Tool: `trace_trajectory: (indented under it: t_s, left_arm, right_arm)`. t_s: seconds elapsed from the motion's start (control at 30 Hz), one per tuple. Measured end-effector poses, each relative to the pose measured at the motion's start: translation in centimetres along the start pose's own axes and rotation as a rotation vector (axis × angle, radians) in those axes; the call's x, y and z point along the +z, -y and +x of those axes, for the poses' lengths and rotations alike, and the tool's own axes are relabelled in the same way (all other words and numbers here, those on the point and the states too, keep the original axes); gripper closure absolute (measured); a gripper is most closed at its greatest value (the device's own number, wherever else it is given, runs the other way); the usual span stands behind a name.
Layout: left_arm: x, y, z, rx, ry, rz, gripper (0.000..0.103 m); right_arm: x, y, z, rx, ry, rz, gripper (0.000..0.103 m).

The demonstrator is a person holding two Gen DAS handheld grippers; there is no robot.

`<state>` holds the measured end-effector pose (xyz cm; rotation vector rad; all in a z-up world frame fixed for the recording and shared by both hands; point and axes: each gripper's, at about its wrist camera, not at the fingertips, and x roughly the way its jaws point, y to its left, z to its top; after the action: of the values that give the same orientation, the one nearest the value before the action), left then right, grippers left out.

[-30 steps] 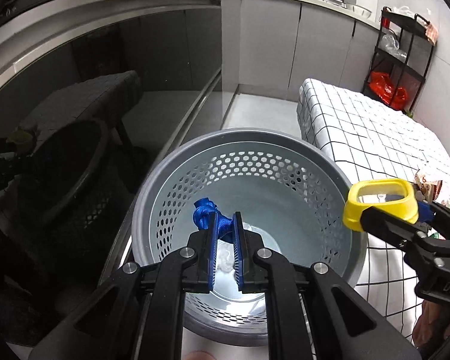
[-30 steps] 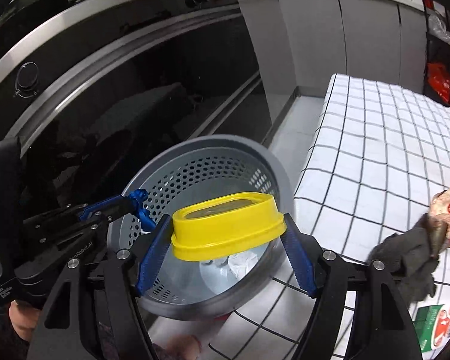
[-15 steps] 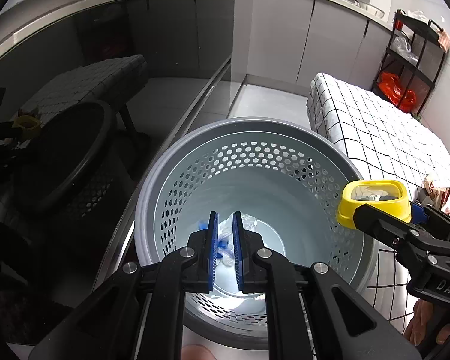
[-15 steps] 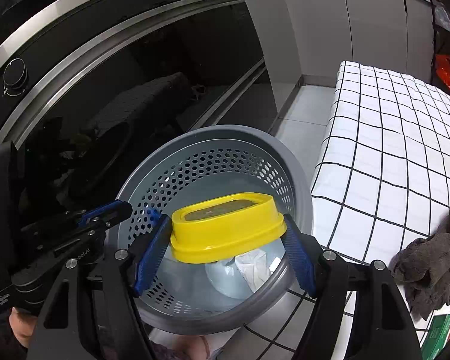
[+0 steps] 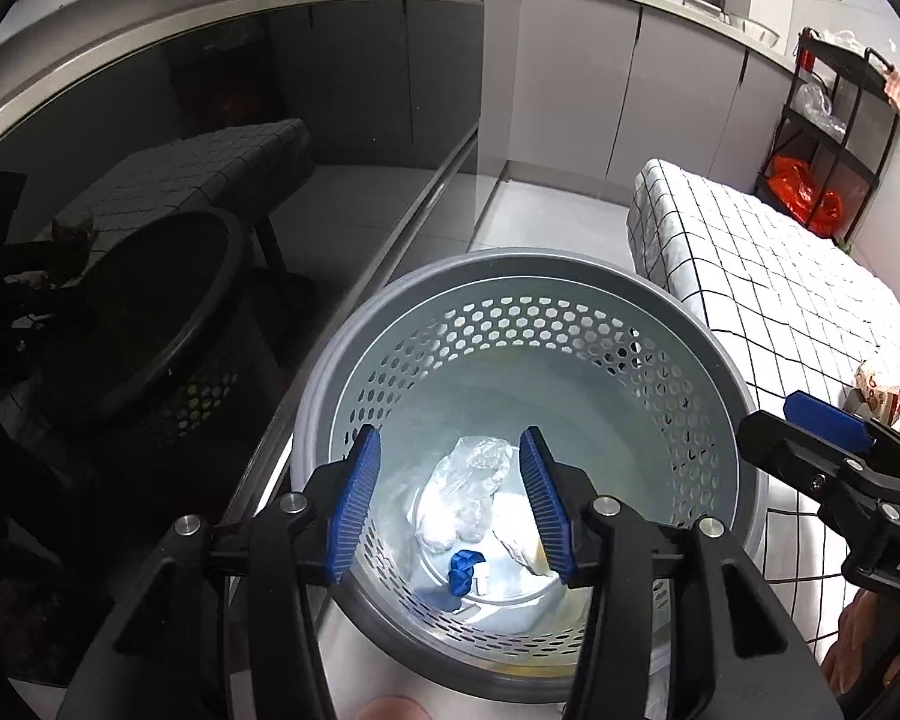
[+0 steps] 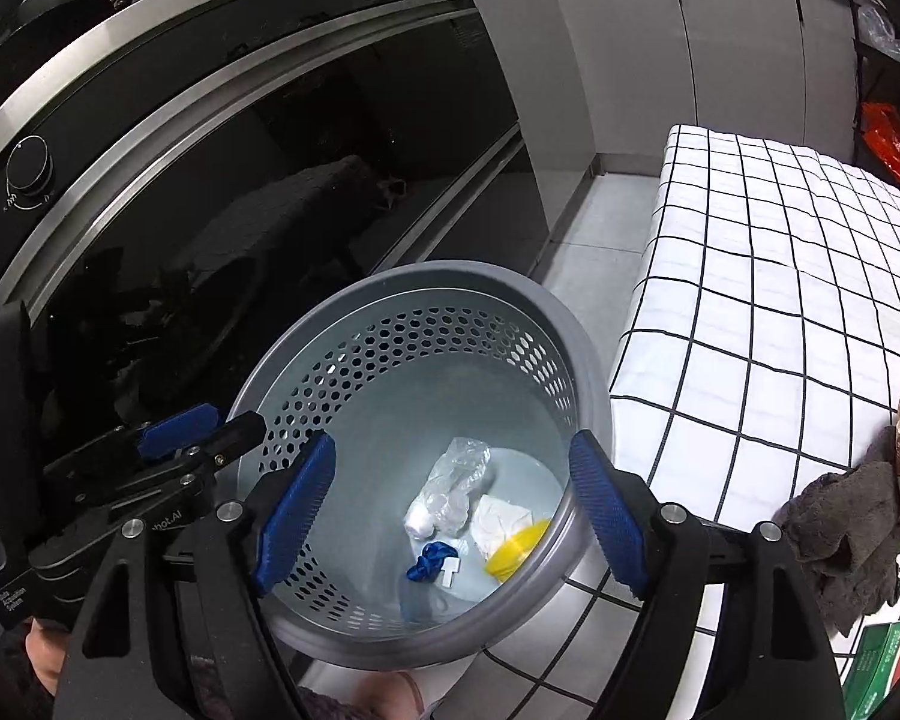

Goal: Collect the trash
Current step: 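Carry the clip and yellow lid over the wastebasket and release both, then move both open tools back toward the cloth and carton on the table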

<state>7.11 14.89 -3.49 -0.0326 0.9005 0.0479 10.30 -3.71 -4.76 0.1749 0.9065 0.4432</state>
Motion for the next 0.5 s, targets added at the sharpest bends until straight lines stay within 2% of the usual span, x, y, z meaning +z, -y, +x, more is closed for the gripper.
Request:
trace_trajectory:
  t_s: [0.13, 0.5]
  left_arm:
    - [0.1, 0.0, -0.1, 0.003, 0.005, 0.0, 0.055]
    - [0.0, 0.2, -0.7, 0.014, 0.037, 0.01, 0.043]
  right_arm:
    - [0.0, -0.1, -0.2, -0.004, 0.007, -0.004, 0.026]
    - [-1.0, 0.1, -1.6, -0.047, 0.031, -0.013, 0.026]
